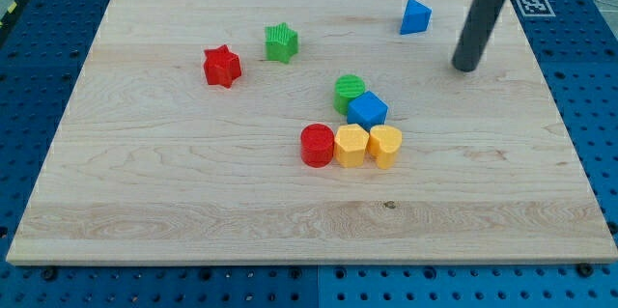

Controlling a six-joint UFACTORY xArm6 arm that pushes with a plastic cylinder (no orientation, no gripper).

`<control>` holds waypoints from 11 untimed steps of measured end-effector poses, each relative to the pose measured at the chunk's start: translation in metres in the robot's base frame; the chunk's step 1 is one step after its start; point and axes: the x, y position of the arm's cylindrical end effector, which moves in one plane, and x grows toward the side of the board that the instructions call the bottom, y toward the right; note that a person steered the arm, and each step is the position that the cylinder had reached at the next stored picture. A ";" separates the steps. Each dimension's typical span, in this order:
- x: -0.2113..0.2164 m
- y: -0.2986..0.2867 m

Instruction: Place your arm to the bottom of the green star

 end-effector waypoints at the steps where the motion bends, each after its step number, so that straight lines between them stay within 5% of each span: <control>1: 0.000 0.015; 6: -0.011 -0.054; 11: 0.007 -0.231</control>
